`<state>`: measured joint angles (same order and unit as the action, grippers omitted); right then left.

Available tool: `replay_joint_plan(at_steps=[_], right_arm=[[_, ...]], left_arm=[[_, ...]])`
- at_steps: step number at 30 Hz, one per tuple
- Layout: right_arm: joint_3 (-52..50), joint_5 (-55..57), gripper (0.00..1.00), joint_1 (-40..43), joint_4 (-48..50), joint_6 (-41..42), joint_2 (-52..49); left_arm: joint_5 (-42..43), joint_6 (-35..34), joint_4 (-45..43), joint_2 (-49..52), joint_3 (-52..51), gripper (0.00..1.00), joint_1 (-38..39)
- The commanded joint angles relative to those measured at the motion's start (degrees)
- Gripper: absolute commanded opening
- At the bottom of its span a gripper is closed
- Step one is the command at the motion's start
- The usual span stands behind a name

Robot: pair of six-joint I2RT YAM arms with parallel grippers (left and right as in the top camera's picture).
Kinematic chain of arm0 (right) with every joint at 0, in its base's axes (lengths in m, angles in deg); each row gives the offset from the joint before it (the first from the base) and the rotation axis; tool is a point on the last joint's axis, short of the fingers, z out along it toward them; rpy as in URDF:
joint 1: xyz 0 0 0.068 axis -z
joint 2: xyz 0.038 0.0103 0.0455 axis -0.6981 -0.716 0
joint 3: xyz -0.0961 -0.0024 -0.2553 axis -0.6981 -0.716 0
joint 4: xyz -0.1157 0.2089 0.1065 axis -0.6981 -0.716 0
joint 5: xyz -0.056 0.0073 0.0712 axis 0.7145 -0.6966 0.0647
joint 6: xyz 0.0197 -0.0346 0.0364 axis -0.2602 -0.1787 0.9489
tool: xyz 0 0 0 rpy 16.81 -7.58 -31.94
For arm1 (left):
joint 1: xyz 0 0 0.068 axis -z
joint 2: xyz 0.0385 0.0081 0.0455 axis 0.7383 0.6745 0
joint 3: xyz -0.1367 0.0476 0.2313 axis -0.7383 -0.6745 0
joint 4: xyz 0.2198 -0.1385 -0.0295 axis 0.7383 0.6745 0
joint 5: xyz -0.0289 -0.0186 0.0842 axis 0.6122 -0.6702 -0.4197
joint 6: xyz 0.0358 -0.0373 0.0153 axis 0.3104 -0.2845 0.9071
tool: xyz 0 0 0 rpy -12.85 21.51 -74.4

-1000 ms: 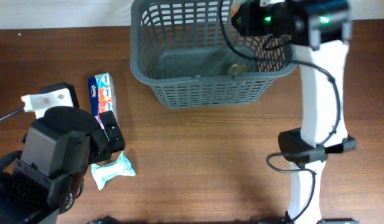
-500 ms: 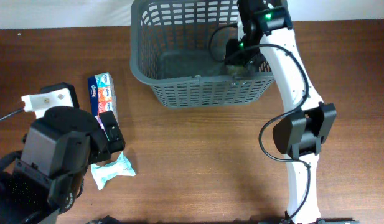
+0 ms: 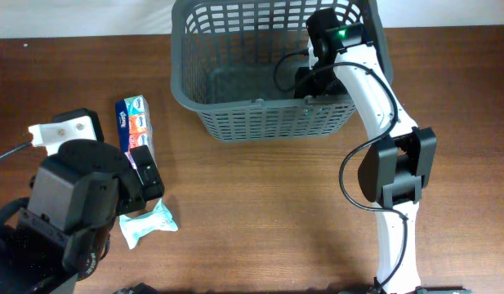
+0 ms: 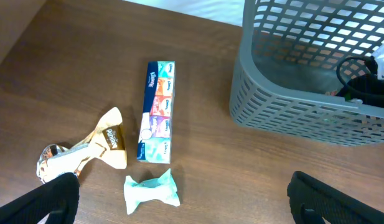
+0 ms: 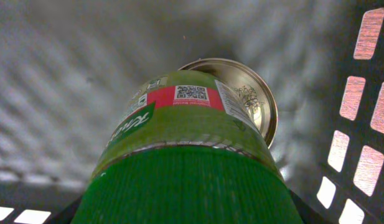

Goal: Pack container
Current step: 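Lower the green jar into the basket and open the right gripper, then pull the right gripper back to the right side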

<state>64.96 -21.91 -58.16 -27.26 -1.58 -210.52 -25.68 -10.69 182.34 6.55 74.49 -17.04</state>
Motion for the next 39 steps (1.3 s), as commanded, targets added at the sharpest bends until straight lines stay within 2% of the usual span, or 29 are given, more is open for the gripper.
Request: replay_joint_plan(at_steps=[1,7,10,16,19,23,26,33,39], right_arm=[[0.1,0.7,0.44,-0.4,0.3,-0.5,0.7],[5.6,0.7,0.68,-0.3,-0.3,-0.6,1.2],[12.2,0.7,0.81,-0.3,-2.1,-1.8,1.9],[27.4,0.8,0.97,-0.2,-7.6,-2.8,2.1],[34.2,1.1,1.00,-0.1,-10.7,-2.7,2.5],[42.8,1.8,0.99,0.5,-14.5,-2.7,3.5],[49.1,5.9,0.99,1.5,-16.4,-2.6,4.9],[49.0,21.8,0.99,9.9,-18.0,1.9,13.1],[48.9,22.5,0.99,23.0,-22.5,4.2,14.9]], left_arm=[[0.0,0.9,0.0,0.1,-0.1,1.00,-0.3],[0.0,0.9,0.0,0.1,-0.1,1.00,-0.3],[0.0,0.9,0.0,0.1,-0.1,1.00,-0.3],[0.0,0.9,0.0,0.1,-0.1,0.99,-0.3],[0.0,0.9,0.0,0.1,-0.1,1.00,-0.3],[0.0,0.9,0.0,0.1,-0.1,1.00,-0.3],[0.0,0.9,0.0,0.1,-0.1,1.00,-0.3],[0.0,0.9,0.0,0.1,-0.1,1.00,-0.3],[0.0,0.9,0.0,0.1,-0.1,1.00,-0.3]])
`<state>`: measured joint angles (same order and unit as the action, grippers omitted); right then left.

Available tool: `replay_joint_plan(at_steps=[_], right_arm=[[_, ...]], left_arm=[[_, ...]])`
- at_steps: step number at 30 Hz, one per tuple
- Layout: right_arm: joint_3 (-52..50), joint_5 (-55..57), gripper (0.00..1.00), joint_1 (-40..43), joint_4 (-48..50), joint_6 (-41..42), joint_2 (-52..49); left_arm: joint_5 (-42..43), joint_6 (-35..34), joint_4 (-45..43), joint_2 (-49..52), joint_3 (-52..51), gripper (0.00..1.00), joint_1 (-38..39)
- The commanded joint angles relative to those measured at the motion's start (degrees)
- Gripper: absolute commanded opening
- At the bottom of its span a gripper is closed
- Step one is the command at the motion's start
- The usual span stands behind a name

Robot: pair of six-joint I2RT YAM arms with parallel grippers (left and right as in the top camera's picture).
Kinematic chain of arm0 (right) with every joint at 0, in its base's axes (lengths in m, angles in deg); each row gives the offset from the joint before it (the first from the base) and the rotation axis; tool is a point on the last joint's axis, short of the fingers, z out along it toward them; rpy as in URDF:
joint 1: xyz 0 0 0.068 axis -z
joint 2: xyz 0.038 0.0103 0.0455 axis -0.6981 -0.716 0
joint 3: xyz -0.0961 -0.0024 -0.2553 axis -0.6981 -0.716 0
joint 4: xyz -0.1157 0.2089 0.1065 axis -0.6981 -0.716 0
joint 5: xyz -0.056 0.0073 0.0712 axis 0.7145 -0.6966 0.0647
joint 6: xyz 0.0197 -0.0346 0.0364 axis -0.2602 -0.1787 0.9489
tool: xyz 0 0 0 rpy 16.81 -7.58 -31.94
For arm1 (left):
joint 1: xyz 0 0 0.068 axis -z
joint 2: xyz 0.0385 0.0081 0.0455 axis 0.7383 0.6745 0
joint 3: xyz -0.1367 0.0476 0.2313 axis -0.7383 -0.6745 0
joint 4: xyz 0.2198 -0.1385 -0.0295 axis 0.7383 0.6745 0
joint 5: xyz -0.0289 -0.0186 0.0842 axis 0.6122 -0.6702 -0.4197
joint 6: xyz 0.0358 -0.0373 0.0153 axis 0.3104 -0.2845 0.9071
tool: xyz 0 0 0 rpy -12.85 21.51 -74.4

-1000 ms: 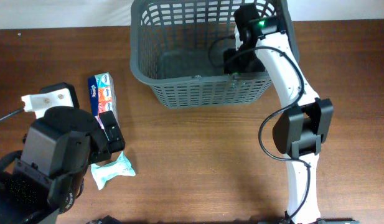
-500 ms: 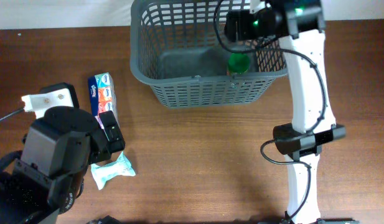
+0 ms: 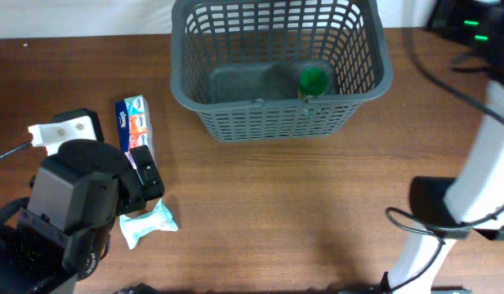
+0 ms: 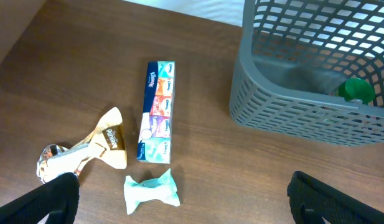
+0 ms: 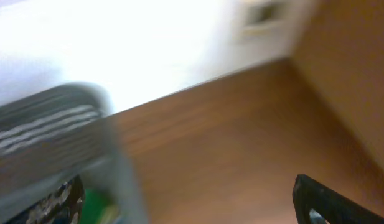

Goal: Pack container
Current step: 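Pull the right gripper back to the right side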

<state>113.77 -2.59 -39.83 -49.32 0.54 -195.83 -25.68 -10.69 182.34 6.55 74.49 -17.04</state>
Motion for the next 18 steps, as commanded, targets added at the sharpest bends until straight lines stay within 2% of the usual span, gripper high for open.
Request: replay_joint_plan(at_steps=[1,9,18], right_arm=[[-0.2,3.0,0.99,6.9,-0.5,2.1,0.2],[-5.7,-3.1,0.99,20.1,-0.4,2.1,0.2],[-28.8,-3.5,0.99,23.7,2.0,3.7,-1.1]], left_arm=[[0.0,0.9,0.0,0.1,-0.1,1.00,-0.3],[0.0,0.9,0.0,0.1,-0.1,1.00,-0.3],[0.0,0.9,0.0,0.1,-0.1,0.99,-0.3]])
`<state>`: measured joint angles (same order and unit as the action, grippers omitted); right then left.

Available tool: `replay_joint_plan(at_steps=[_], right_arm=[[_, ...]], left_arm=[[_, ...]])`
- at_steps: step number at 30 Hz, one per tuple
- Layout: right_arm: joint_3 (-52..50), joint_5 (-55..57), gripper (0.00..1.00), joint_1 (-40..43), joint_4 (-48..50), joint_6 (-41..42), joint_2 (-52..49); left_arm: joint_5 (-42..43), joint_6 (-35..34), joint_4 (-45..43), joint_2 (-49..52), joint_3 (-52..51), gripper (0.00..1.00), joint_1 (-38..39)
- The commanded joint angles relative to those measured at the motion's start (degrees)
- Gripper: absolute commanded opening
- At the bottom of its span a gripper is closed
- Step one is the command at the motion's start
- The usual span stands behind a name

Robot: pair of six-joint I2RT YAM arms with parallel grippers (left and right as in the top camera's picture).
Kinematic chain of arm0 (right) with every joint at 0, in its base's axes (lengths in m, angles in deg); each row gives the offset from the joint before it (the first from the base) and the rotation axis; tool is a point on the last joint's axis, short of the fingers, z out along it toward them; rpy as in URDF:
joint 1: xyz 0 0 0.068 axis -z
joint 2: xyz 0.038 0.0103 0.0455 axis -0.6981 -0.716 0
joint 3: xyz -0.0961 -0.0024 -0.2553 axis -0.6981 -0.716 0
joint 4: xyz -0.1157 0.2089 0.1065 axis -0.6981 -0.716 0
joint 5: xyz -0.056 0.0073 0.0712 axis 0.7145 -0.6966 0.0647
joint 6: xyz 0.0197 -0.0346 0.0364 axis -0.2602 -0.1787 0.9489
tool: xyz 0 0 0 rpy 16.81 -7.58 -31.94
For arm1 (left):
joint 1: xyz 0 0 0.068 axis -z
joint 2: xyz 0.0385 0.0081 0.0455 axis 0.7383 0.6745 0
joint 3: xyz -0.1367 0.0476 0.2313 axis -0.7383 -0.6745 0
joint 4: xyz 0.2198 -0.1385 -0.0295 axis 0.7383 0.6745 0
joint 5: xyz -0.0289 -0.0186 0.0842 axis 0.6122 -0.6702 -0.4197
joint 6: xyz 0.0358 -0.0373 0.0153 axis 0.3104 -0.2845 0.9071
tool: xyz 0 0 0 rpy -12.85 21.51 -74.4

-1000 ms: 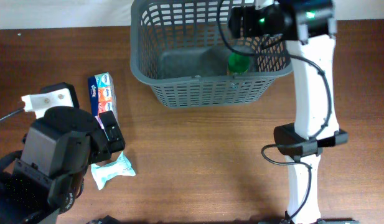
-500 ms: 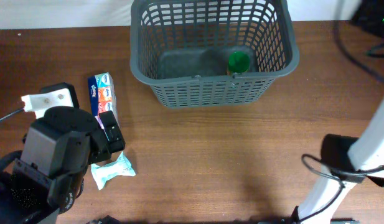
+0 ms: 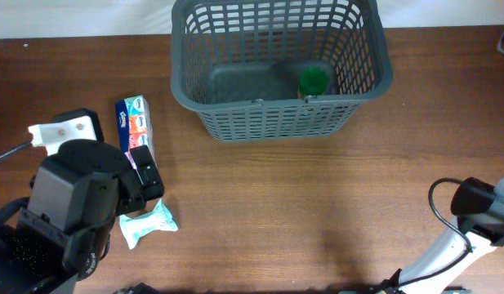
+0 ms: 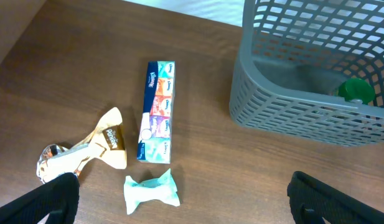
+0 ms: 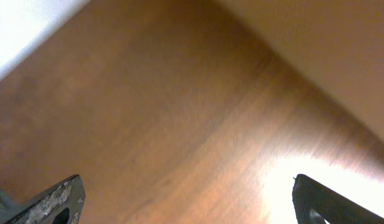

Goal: Pack container
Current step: 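Pull the right gripper back to the right side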

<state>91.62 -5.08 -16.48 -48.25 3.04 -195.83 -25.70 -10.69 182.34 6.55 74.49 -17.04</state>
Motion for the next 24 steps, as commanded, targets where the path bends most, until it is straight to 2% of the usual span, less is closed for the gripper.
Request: replay_joint_plan(at_steps=[1,10,24], right_arm=[[-8.9,-1.2,0.99,0.3,1.7,1.1,-1.4],[-22.6,-2.4,0.99,0.3,7.4,1.1,-1.6],[-25.1,-2.3,0.99,0.3,7.8,1.1,-1.6]], left_arm=[[0.0,0.9,0.0,0.1,-0.1,1.00,-0.3],[0.0,0.9,0.0,0.1,-0.1,1.00,-0.3],[1.7,0.9,0.0,0.1,-0.1,0.99,-0.3]])
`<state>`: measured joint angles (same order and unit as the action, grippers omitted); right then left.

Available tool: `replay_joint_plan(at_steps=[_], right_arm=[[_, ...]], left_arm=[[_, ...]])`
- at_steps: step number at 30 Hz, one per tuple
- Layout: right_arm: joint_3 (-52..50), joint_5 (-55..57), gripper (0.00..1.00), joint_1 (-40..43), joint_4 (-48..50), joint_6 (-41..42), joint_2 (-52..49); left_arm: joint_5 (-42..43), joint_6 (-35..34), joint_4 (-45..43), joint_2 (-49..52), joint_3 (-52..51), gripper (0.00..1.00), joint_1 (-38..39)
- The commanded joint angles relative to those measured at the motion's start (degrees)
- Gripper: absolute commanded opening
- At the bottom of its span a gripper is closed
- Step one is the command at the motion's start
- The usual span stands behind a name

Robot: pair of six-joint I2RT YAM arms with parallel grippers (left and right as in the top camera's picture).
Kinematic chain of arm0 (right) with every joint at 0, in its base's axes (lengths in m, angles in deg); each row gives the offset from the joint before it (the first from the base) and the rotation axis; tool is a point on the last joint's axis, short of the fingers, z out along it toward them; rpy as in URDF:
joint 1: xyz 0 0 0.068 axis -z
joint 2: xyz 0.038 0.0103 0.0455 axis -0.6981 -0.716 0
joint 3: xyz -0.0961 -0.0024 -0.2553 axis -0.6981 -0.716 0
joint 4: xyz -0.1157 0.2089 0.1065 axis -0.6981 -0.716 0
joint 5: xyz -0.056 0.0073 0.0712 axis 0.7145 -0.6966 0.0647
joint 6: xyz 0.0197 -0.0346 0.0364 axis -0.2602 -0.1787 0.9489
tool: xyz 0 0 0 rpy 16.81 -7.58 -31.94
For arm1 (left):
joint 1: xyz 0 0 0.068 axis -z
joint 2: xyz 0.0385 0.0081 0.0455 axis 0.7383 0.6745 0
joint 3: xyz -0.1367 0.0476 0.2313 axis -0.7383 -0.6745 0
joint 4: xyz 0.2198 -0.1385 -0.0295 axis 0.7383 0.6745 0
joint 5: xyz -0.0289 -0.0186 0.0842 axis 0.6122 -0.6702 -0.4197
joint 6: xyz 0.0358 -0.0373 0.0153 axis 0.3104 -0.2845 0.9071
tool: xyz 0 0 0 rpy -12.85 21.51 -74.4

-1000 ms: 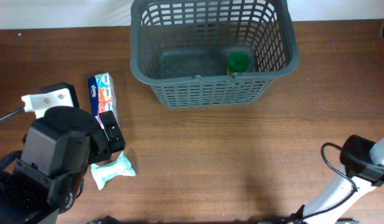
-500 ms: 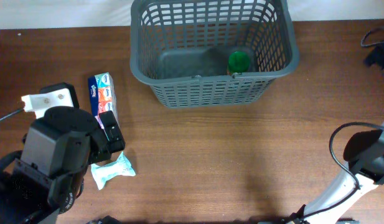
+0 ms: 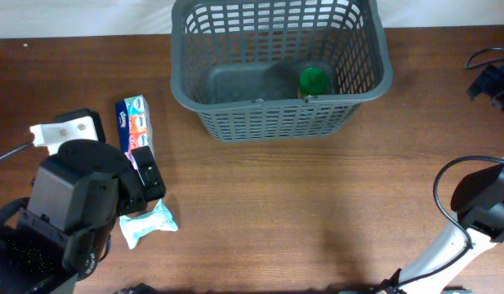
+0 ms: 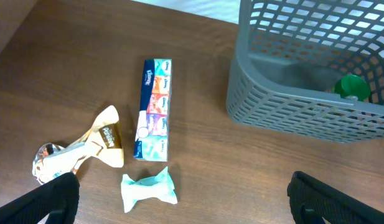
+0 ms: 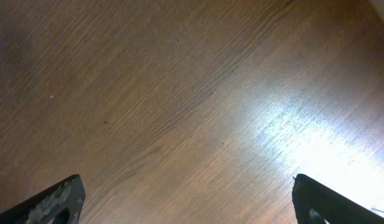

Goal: Pack container
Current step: 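Pull the right gripper back to the right side, then swing the left gripper over the Kleenex tissue pack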

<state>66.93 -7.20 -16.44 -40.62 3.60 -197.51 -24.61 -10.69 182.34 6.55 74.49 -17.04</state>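
Observation:
A grey slatted basket (image 3: 276,122) stands at the back of the table. A green-capped bottle (image 3: 314,80) stands upright in its right part, and shows through the wall in the left wrist view (image 4: 352,87). On the table left of the basket lie a colourful tissue pack (image 4: 154,109), a teal wrapped packet (image 4: 148,188) and a gold wrapped packet (image 4: 86,146). My left gripper (image 4: 182,199) hangs open high above the table near them. My right gripper (image 5: 188,202) is open over bare wood, far right of the basket (image 3: 492,82).
The bulky left arm (image 3: 72,212) covers the front left corner and hides the gold packet in the overhead view. The right arm's base and cable (image 3: 472,204) stand at the right edge. A pale wall borders the table's far side.
My right gripper, out of the overhead view before, now shows at the far right edge over bare table. The left wrist view has shifted slightly. The bottle and packets lie as before.
My right gripper was first inside the basket with the green-capped bottle between its fingers. Then the bottle stood alone in the basket and the gripper was outside, to the right. Since then it has stayed open over bare wood; the left arm barely moved.

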Motion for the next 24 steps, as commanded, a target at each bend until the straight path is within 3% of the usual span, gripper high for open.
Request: replay_joint_plan(at_steps=[1,9,13,24], right_arm=[[-0.4,-0.1,0.99,0.2,0.2,0.6,0.0],[-0.4,-0.1,0.99,0.2,0.2,0.6,0.0],[-0.4,-0.1,0.99,0.2,0.2,0.5,0.0],[-0.4,-0.1,0.99,0.2,0.2,0.6,0.0]], left_arm=[[0.7,0.9,0.0,0.1,-0.1,1.00,-0.3],[1.2,0.6,-0.1,0.1,-0.1,1.00,-0.3],[7.7,0.2,-0.6,0.1,-0.1,0.99,-0.3],[1.4,0.2,-9.3,1.5,-0.1,0.99,-0.3]])
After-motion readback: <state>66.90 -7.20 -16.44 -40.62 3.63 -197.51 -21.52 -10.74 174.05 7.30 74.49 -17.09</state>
